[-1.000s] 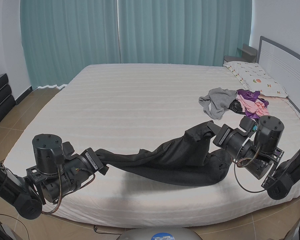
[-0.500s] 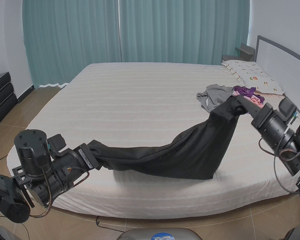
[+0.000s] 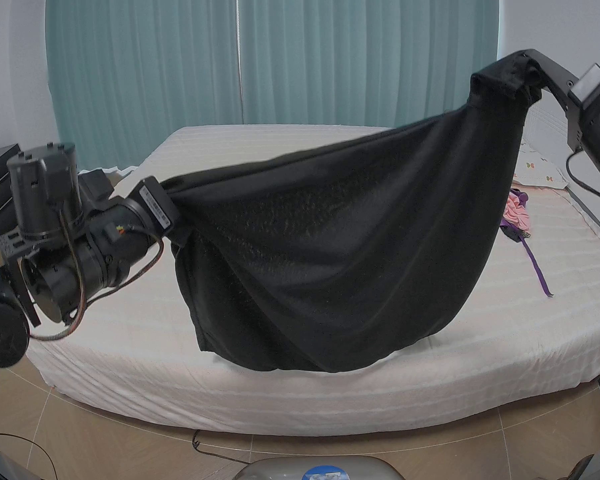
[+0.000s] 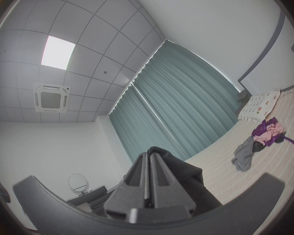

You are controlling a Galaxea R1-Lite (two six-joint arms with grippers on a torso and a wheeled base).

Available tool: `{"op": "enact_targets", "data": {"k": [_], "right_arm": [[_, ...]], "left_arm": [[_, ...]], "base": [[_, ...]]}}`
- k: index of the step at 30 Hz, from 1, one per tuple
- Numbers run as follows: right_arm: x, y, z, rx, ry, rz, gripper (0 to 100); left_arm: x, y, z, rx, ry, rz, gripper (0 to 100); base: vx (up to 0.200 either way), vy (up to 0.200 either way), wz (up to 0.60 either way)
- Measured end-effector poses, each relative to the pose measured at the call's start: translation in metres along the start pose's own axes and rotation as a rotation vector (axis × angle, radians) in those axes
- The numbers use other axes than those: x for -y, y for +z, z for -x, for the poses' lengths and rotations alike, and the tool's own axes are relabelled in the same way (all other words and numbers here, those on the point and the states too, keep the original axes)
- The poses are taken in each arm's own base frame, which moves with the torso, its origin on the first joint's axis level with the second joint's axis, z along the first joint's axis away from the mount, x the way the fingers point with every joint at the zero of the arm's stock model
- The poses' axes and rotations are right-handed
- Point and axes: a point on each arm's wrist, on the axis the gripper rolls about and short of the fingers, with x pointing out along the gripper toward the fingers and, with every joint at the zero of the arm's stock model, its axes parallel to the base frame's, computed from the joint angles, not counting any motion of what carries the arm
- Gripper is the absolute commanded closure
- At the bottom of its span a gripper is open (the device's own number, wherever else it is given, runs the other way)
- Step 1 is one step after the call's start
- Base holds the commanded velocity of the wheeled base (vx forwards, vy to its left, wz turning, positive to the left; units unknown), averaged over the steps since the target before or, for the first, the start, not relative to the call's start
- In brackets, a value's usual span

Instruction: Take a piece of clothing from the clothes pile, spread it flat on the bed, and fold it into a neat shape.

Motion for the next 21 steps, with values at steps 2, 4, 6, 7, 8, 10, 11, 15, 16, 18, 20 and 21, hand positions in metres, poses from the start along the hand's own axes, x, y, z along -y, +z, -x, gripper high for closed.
{"op": "enact_targets", "data": {"k": [2, 4, 6, 7, 8, 10, 11, 15, 16, 18, 20, 21], "right_arm": [[0.003, -0.001, -0.013, 0.006, -0.012, 0.008, 100], [0.008, -0.004, -0.027, 0.010, -0.028, 0.015, 100], [0.014, -0.010, -0.041, 0.006, -0.043, 0.021, 100], [0.018, -0.015, -0.048, 0.001, -0.052, 0.023, 100], [0.023, -0.021, -0.055, -0.008, -0.062, 0.026, 100], [0.032, -0.034, -0.068, -0.029, -0.084, 0.031, 100], [0.038, -0.041, -0.075, -0.039, -0.095, 0.035, 100], [0.057, -0.066, -0.097, -0.072, -0.129, 0.043, 100], [0.063, -0.072, -0.102, -0.081, -0.138, 0.044, 100], [0.073, -0.085, -0.110, -0.098, -0.155, 0.048, 100], [0.085, -0.099, -0.117, -0.120, -0.177, 0.053, 100], [0.091, -0.105, -0.120, -0.129, -0.187, 0.055, 100]], "left_arm": [[0.003, 0.007, -0.006, 0.009, 0.004, 0.011, 100], [0.006, 0.015, -0.014, 0.017, 0.008, 0.027, 100], [0.007, 0.019, -0.023, 0.017, 0.010, 0.038, 100], [0.007, 0.021, -0.028, 0.014, 0.010, 0.042, 100], [0.006, 0.021, -0.034, 0.008, 0.010, 0.045, 100], [0.004, 0.020, -0.044, -0.014, 0.017, 0.048, 100], [0.001, 0.018, -0.051, -0.027, 0.023, 0.049, 100], [-0.009, 0.008, -0.079, -0.068, 0.056, 0.050, 100], [-0.012, 0.005, -0.087, -0.077, 0.067, 0.050, 100], [-0.018, 0.000, -0.101, -0.092, 0.084, 0.050, 100], [-0.025, -0.006, -0.116, -0.106, 0.106, 0.051, 100], [-0.029, -0.010, -0.123, -0.114, 0.118, 0.050, 100]], "base": [[0.200, 0.000, 0.00], [0.200, 0.000, 0.00], [0.200, 0.000, 0.00], [0.200, 0.000, 0.00], [0.200, 0.000, 0.00], [0.200, 0.000, 0.00], [0.200, 0.000, 0.00], [0.200, 0.000, 0.00], [0.200, 0.000, 0.00], [0.200, 0.000, 0.00], [0.200, 0.000, 0.00], [0.200, 0.000, 0.00]]}}
